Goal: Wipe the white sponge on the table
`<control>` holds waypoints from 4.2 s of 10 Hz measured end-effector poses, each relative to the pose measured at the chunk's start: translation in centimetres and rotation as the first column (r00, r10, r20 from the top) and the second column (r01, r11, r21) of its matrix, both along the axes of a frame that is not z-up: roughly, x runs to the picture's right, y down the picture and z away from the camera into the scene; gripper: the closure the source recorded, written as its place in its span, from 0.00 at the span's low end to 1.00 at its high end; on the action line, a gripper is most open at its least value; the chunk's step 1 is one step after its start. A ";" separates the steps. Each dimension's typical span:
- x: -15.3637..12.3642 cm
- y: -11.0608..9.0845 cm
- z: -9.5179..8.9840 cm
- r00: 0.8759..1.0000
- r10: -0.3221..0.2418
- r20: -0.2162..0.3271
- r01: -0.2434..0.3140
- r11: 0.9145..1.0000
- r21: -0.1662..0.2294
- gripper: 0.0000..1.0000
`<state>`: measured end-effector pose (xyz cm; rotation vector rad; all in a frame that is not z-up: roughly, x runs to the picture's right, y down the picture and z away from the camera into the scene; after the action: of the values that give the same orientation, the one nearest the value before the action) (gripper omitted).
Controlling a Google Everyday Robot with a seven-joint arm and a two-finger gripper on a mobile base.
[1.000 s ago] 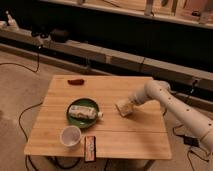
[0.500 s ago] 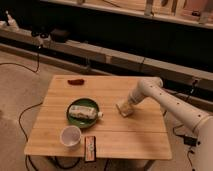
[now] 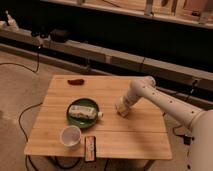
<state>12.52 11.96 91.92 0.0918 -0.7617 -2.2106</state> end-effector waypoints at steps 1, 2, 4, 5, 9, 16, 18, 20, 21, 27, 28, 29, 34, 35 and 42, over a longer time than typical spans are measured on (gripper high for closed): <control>-0.5 -0.1 -0.2 1.000 -0.002 0.009 0.001 1.000 0.003 0.78; -0.8 -0.2 -0.3 1.000 -0.003 0.013 0.002 1.000 0.005 0.87; -0.8 -0.3 -0.6 1.000 -0.014 0.017 0.013 1.000 0.012 1.00; -0.8 -0.4 -0.8 1.000 -0.020 0.019 0.019 1.000 0.015 1.00; 1.8 0.5 -2.0 1.000 -0.024 0.019 0.024 1.000 -0.004 1.00; 8.3 1.6 -2.5 0.998 -0.042 -0.050 0.039 0.998 -0.048 1.00; 9.2 1.2 -1.5 0.996 -0.058 -0.072 0.053 0.997 -0.064 1.00; 9.0 0.2 -0.3 0.994 -0.074 -0.078 0.068 0.995 -0.070 1.00; 8.4 -0.7 0.3 0.994 -0.082 -0.072 0.077 0.995 -0.063 1.00; 0.4 -4.8 0.4 0.985 -0.167 0.032 0.166 0.986 0.013 1.00; -1.4 -4.6 0.0 0.979 -0.193 0.062 0.192 0.981 0.022 1.00; -3.3 -4.1 -0.8 0.970 -0.222 0.096 0.220 0.975 0.031 1.00; -6.6 1.2 -5.2 0.932 -0.324 0.163 0.330 0.944 -0.006 1.00; -5.8 2.4 -5.9 0.932 -0.327 0.156 0.335 0.942 -0.029 1.00; -3.7 4.6 -7.2 0.938 -0.317 0.137 0.329 0.941 -0.077 1.00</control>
<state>8.78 16.61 84.69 0.0565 -1.0150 -2.4901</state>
